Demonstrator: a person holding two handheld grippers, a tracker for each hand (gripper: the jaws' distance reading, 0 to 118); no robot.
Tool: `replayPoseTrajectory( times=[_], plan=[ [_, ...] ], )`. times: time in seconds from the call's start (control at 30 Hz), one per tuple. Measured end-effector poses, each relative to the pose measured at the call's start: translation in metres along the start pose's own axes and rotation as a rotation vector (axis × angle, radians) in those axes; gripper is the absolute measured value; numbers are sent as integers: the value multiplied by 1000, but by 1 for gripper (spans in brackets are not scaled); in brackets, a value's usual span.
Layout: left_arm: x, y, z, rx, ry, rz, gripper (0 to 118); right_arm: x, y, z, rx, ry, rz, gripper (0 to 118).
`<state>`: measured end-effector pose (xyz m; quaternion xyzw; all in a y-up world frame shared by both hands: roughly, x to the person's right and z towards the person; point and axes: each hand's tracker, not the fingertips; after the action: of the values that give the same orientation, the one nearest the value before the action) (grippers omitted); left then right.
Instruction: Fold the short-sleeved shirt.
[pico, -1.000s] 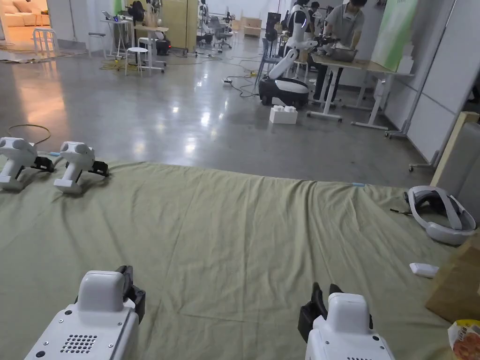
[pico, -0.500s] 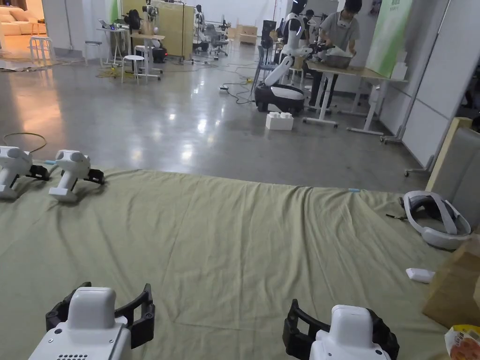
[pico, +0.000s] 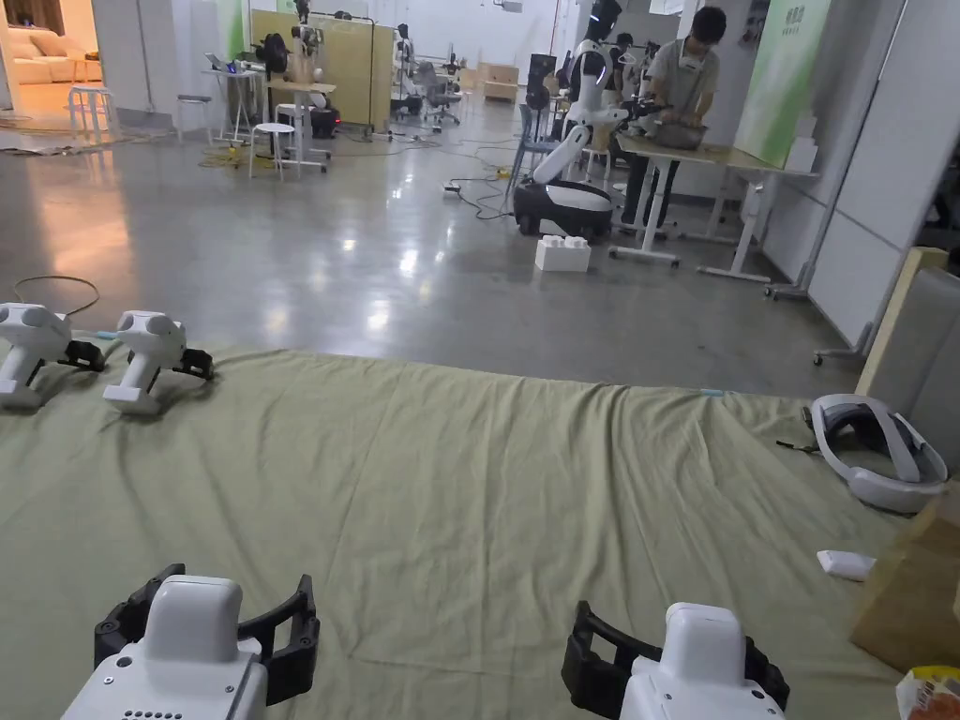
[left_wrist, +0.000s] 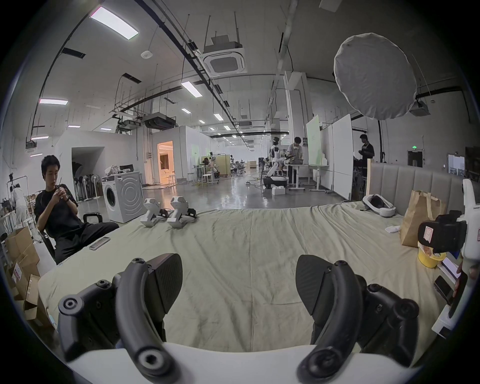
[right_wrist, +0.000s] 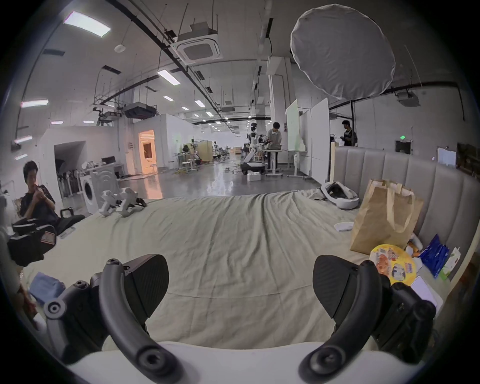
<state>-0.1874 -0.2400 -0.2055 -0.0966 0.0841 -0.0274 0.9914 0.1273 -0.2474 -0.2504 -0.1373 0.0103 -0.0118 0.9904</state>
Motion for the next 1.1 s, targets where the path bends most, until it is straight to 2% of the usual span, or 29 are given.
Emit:
replayPoseTrajectory(
  times=[0.07,0.17,0.27,0.37,0.5,0.77,1.1],
  plan=[
    [0,0,-1,-2,-3,1,99,-5,2,-4,-4,-40,24,114],
    [0,0,-3,-8,-1,4,99,-8,6,-10,-44,-76,15,114],
    [-1,1,-4,-11,-13,22,99,-6,8,-8,-38,-29,-11,114],
    [-2,1,-5,-13,-6,30,99,-4,11,-8,-54,38,-89,114],
    [-7,4,-10,-40,-11,72,99,-6,17,-9,-91,38,-100,114],
    [-6,4,-15,-49,-14,67,99,-20,23,-12,-125,-92,-48,114],
    [-5,4,-14,-39,4,54,99,-9,22,-17,-115,6,-129,114]
  ],
)
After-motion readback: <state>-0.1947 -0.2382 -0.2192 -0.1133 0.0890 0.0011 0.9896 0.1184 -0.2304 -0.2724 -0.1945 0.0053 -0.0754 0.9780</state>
